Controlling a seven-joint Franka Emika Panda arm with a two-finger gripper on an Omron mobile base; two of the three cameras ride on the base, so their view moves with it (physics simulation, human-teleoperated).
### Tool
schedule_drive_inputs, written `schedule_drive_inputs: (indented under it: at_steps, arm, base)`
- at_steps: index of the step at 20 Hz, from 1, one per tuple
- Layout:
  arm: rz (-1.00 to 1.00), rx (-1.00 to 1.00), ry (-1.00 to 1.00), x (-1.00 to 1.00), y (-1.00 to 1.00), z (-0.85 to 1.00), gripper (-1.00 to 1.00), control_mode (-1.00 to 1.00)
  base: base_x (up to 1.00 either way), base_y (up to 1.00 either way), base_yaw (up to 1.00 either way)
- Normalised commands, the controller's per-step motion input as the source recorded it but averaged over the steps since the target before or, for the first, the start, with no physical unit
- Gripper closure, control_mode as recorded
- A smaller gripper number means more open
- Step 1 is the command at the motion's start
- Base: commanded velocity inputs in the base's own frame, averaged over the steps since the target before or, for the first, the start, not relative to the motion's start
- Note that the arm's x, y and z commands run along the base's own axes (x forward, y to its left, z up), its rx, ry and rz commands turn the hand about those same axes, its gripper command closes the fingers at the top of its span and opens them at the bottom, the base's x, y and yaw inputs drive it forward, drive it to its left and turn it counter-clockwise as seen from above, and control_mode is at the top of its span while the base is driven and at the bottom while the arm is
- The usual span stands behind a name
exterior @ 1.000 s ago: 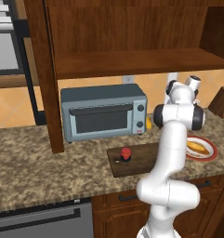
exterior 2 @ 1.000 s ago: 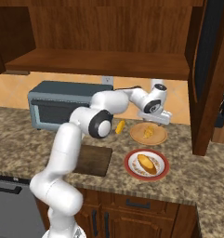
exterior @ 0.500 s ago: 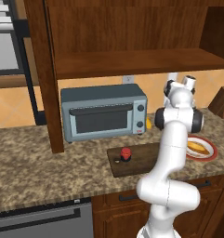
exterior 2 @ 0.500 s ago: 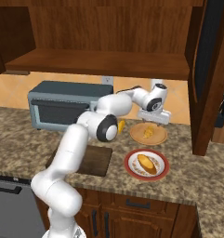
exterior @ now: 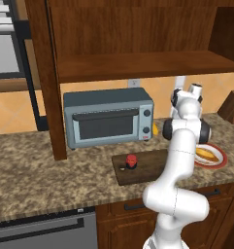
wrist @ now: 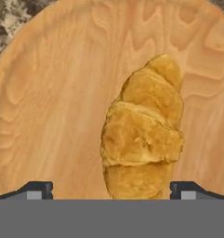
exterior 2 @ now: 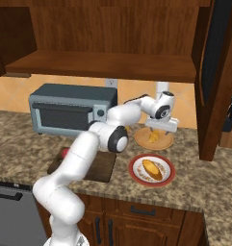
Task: From the different types of pastries on the counter, select a croissant and place it on the cutting board. Then retrieve a jar of jam from the cabinet and place it alongside the croissant on the cutting board.
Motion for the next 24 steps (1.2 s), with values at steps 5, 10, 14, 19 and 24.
schedule_drive_inputs:
  at_steps: [5, 10, 14, 19, 24]
  arm:
    - [0.13, 0.0, 0.03, 0.0, -0.02, -0.28, -1.0, -1.0]
    - [0.1, 0.0, 0.05, -0.02, 0.0, -0.25, -1.0, -1.0]
    - [0.03, 0.0, 0.03, -0.13, 0.0, -0.03, -1.0, -1.0]
    - [0.01, 0.0, 0.01, -0.2, -0.01, -0.02, -1.0, -1.0]
    - [0.0, 0.0, 0.08, -0.23, 0.0, -0.08, -1.0, -1.0]
  base:
    - [0.0, 0.0, 0.0]
    - [0.0, 0.0, 0.0]
    - [0.0, 0.0, 0.0]
    - [0.0, 0.0, 0.0]
    - [0.0, 0.0, 0.0]
